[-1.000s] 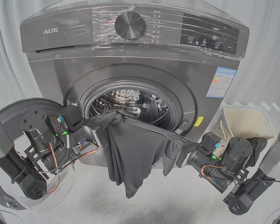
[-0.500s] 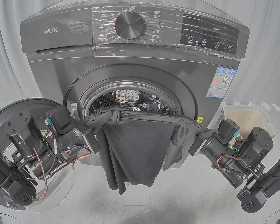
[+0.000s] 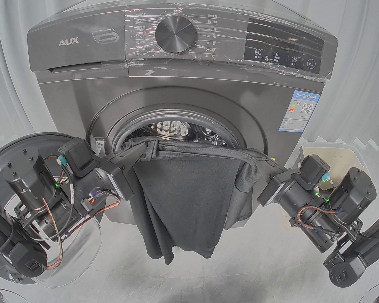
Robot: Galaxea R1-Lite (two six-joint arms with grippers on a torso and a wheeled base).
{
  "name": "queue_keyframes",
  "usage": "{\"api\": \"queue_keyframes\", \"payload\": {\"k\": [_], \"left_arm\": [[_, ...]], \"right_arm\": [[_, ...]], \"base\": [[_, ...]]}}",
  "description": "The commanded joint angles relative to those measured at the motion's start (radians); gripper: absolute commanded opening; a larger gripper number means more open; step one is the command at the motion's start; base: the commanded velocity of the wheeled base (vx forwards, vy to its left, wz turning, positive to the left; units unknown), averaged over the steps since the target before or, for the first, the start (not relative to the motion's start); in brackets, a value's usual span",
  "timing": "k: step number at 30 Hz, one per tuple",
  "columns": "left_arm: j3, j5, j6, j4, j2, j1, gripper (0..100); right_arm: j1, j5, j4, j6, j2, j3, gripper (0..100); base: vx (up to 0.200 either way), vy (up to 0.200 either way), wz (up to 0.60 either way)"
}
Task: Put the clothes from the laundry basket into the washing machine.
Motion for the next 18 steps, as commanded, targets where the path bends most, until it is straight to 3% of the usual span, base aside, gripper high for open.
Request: {"api": "queue_keyframes", "payload": {"k": [1,12,13,18], "left_arm": [[-0.002,0.004,-0.001,0.000,-0.001,0.000,0],[0.039,-0.007,-0.002,0.001,0.002,-0.012,0],[0.044,-0.007,-0.004,0.001,0.004,-0.015,100],[0.105,-0.009,-0.009,0.003,0.022,-0.062,100]], "right_arm": [[0.001,0.000,-0.001,0.000,-0.005,0.000,0],[0.003,0.000,-0.001,0.000,-0.004,0.000,0],[0.003,0.000,-0.001,0.000,-0.004,0.000,0],[0.003,0.002,-0.001,0.000,-0.002,-0.004,0]], "base": [[0.000,0.000,0.00],[0.000,0.000,0.00],[0.000,0.000,0.00],[0.000,0.000,0.00]]}}
